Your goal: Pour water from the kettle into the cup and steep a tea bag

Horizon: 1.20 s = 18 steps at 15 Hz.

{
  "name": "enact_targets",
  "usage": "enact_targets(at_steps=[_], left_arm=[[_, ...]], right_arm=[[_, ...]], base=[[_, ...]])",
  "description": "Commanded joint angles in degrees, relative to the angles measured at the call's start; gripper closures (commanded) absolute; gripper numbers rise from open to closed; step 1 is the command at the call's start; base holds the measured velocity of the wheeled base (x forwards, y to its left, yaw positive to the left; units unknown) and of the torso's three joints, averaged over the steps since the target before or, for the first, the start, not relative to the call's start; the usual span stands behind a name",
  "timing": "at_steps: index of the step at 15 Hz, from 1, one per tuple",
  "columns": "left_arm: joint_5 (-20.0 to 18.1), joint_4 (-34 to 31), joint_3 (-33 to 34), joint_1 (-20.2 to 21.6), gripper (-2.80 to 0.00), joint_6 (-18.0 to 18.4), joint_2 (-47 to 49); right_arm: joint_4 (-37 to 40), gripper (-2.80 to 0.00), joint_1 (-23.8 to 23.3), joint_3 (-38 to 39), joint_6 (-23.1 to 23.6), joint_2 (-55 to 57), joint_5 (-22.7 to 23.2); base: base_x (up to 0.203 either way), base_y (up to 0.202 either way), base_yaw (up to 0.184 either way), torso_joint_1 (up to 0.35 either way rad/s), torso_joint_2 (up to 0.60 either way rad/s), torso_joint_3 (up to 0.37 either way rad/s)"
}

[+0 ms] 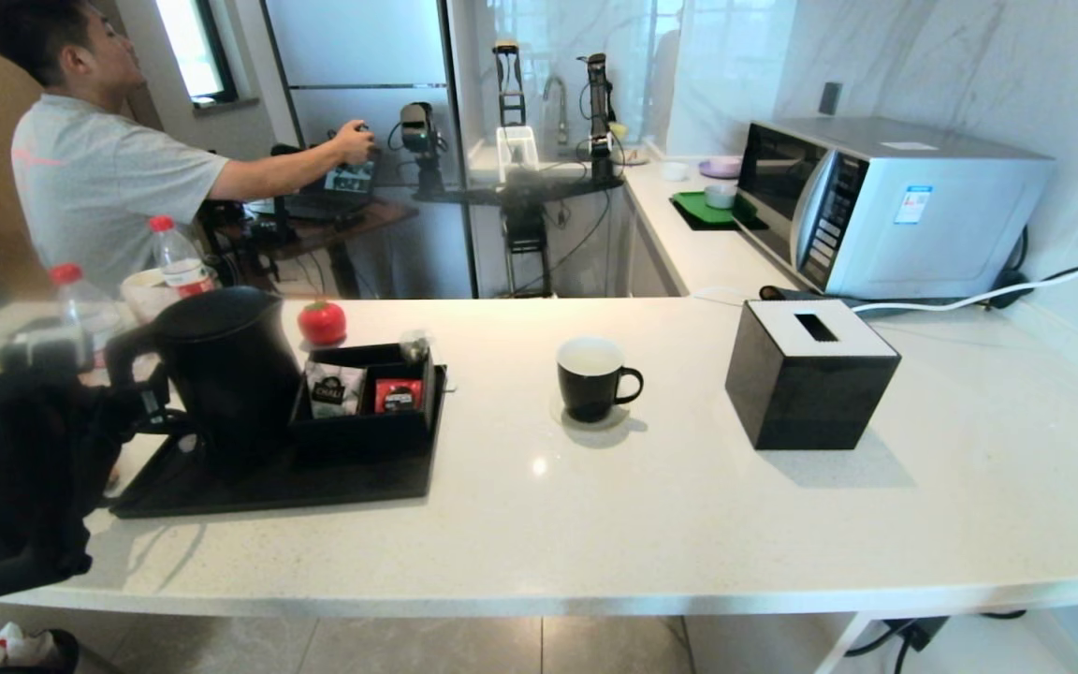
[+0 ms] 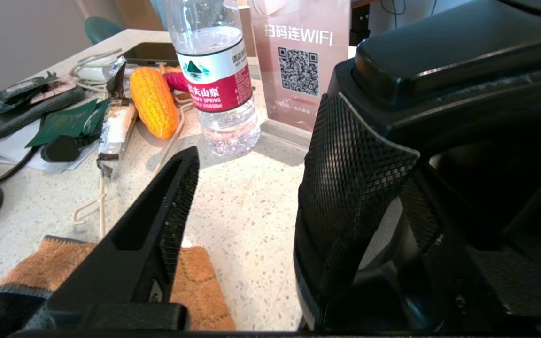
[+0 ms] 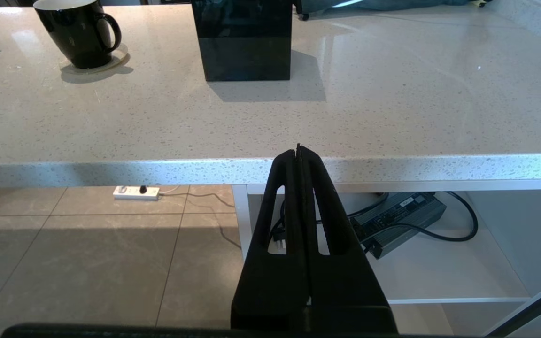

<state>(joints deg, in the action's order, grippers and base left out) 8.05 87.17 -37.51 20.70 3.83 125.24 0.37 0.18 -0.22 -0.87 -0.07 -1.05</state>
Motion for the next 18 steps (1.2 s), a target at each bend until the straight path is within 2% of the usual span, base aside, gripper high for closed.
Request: enact_targets(at_steps=[1, 4, 10, 13, 17, 18], left_arm=[[-0.26, 2.78, 0.94, 0.18, -2.8, 0.04, -1.33], [-2.3, 2.78, 3.55, 0.55, -2.8, 0.04, -3.16], [-2.61, 2.78, 10.38, 0.99, -2.8, -0.05, -8.66], [-4.19, 2.78, 16.58, 2.3, -2.8, -0.05, -12.69], [-4.46, 2.78, 25.38, 3.6, -2.8, -0.13, -18.64], [-4.68, 2.78, 28.22, 3.75, 0.0, -0.14, -20.35]], right_arm=[[-0.02, 0.0, -0.01, -0.04, -0.01, 0.07, -0.01], [-0.02, 0.0, -0.01, -0.04, -0.01, 0.07, -0.01], [-0.02, 0.0, -0.01, -0.04, -0.01, 0.07, -0.01], [-0.02, 0.0, -0.01, -0.04, -0.01, 0.07, -0.01], [-0.02, 0.0, -0.01, -0.03, -0.01, 0.07, -0.01], [-0.02, 0.0, -0.01, -0.04, -0.01, 0.07, -0.01]], base=[[0.0, 0.0, 0.0, 0.0, 0.0, 0.0], [0.0, 0.0, 0.0, 0.0, 0.0, 0.0], [0.0, 0.0, 0.0, 0.0, 0.0, 0.0], [0.0, 0.0, 0.0, 0.0, 0.0, 0.0], [0.0, 0.0, 0.0, 0.0, 0.0, 0.0], [0.0, 0.0, 0.0, 0.0, 0.0, 0.0]])
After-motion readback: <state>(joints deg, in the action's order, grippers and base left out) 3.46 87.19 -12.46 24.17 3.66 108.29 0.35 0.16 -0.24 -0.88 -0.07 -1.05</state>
